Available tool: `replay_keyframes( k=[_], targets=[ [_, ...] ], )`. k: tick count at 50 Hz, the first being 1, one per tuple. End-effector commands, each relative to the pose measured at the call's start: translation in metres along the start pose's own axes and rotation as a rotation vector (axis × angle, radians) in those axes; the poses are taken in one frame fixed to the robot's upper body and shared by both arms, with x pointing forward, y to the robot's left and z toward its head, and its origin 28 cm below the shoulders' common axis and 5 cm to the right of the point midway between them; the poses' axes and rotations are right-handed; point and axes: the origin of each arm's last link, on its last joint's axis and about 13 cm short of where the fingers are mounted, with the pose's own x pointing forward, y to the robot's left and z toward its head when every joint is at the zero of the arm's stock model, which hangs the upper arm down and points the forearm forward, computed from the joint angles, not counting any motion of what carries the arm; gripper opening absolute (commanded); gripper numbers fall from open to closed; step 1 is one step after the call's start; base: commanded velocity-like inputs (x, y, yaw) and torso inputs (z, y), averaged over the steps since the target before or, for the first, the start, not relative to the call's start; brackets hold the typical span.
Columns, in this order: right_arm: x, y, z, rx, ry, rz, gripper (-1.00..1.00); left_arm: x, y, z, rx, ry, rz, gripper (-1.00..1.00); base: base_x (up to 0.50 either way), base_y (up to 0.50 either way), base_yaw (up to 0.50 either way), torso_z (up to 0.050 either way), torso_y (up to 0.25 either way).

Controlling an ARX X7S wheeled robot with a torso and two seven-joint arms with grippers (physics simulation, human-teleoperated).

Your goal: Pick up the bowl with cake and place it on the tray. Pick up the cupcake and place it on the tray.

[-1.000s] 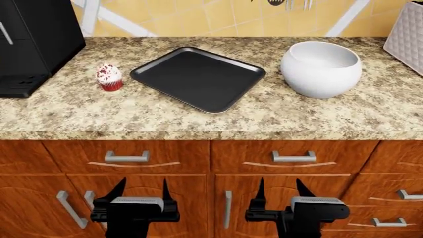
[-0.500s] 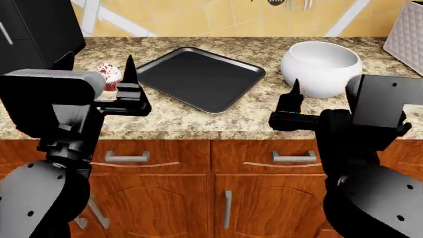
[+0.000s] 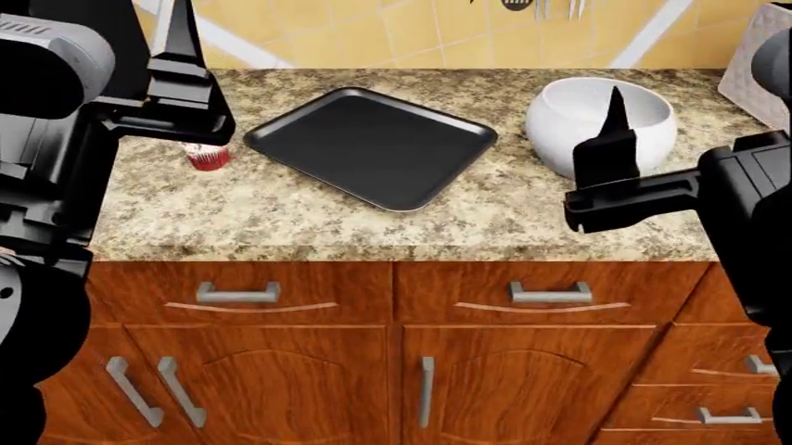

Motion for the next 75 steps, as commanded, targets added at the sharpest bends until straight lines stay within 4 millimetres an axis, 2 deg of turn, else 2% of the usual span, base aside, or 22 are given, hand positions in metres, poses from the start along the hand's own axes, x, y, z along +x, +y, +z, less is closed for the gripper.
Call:
replay_keyframes(
  k=[1, 35, 75],
  targets=[
    [-0.0078, -0.0068, 0.0018, -0.033, 0.041, -0.006, 1.00, -0.0006, 0.0021, 0.0013, 0.022, 0.009, -0.023, 1.00, 0.00, 0.00, 0.00, 0.000, 0.000],
    [-0.0074, -0.0083, -0.0057, -0.014, 0.054, 0.010, 1.00, -0.0027, -0.0014, -0.0057, 0.013, 0.049, -0.046, 1.00, 0.14, 0.00, 0.00, 0.000, 0.000],
    [-0.0114, -0.0083, -0.0049, -0.021, 0.056, 0.014, 1.00, -0.0055, 0.0003, -0.0016, 0.008, 0.043, -0.041, 1.00, 0.19, 0.00, 0.00, 0.000, 0.000]
  ],
)
